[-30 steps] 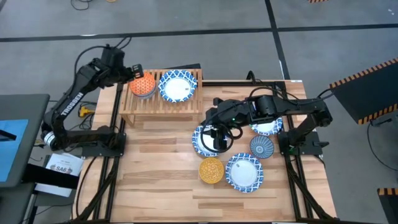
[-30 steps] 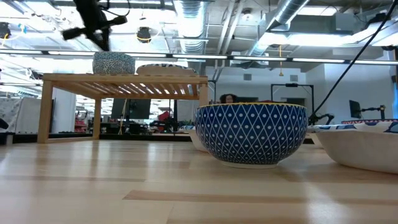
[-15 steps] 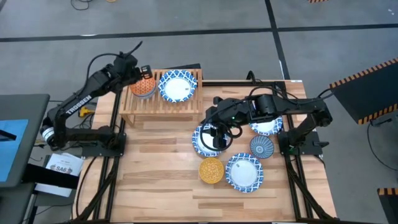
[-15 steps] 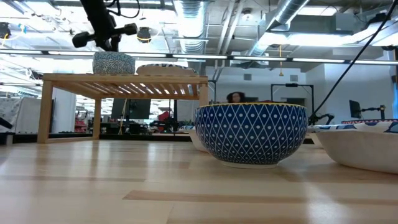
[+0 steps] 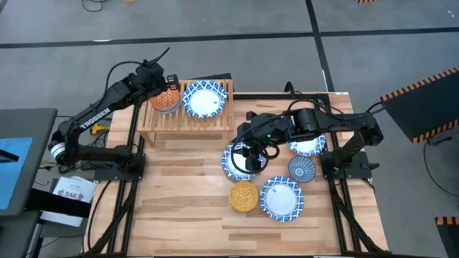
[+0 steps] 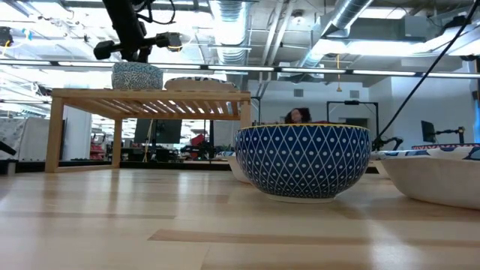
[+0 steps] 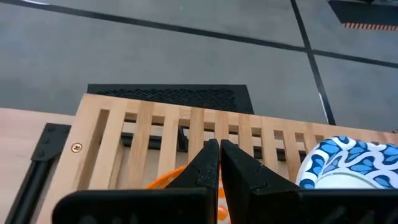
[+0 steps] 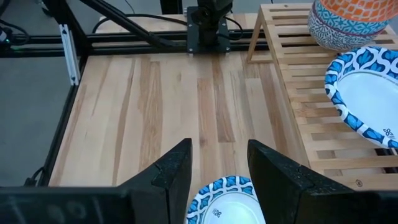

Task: Place and stack bowls onto a shelf
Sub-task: Stack the small orange bowl on top of the small red bowl on the shelf, then stack the large white bowl on top of the white bowl on the shelf

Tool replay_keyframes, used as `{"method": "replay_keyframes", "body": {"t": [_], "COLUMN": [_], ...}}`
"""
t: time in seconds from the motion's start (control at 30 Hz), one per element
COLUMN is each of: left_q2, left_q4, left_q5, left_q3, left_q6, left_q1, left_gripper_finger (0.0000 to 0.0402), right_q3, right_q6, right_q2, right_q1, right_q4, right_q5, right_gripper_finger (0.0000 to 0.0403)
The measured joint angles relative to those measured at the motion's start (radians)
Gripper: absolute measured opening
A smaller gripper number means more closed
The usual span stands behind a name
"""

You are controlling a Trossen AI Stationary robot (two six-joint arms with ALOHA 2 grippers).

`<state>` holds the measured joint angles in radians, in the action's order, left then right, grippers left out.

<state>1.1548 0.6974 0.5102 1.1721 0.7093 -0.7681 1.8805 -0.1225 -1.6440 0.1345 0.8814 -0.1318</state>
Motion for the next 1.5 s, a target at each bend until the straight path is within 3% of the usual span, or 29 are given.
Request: {"method": "replay_keyframes", "body": {"t": [0.3, 0.53, 0.63, 0.77, 1.0, 1.17, 1.33, 1.5], "left_q2": [0.002, -0.100, -0.166, -0.229, -0.215, -0.159, -0.119, -0.082], "left_q4": [0.009, -0.091, -0.117, -0.123, -0.224, -0.374, -0.503, -0.600], "left_q5": [-0.002, -0.032, -0.070, -0.064, 0.104, 0.159, 0.179, 0.186], "left_q3": [0.000, 0.000, 0.001, 0.001, 0.001, 0.001, 0.001, 0.001], "left_q6": [0.034, -0.022, -0.073, -0.092, -0.163, -0.262, -0.315, -0.342], "left_q1": [0.006, 0.017, 0.070, 0.227, 0.627, 0.874, 1.011, 1.060], "left_gripper_finger": [0.0000, 0.0000, 0.0000, 0.0000, 0.0000, 0.0000, 0.0000, 0.0000], "right_q3": [0.000, 0.001, 0.001, -0.027, -0.375, -0.667, -0.901, -1.050], "right_q6": [-0.003, -0.002, -0.001, -0.002, -0.121, -0.447, -0.810, -0.896], "right_q2": [0.000, 0.001, 0.007, 0.009, 0.163, 0.314, 0.386, 0.378], "right_q1": [0.000, 0.000, 0.000, 0.000, 0.000, 0.000, -0.027, -0.133], "right_q4": [0.000, 0.038, 0.156, 0.278, 0.186, -0.037, -0.132, -0.281], "right_q5": [0.000, 0.000, 0.003, 0.023, 0.083, 0.084, 0.101, 0.202], "right_gripper_finger": [0.0180, 0.0180, 0.0180, 0.0180, 0.0180, 0.0180, 0.0180, 0.0180]}}
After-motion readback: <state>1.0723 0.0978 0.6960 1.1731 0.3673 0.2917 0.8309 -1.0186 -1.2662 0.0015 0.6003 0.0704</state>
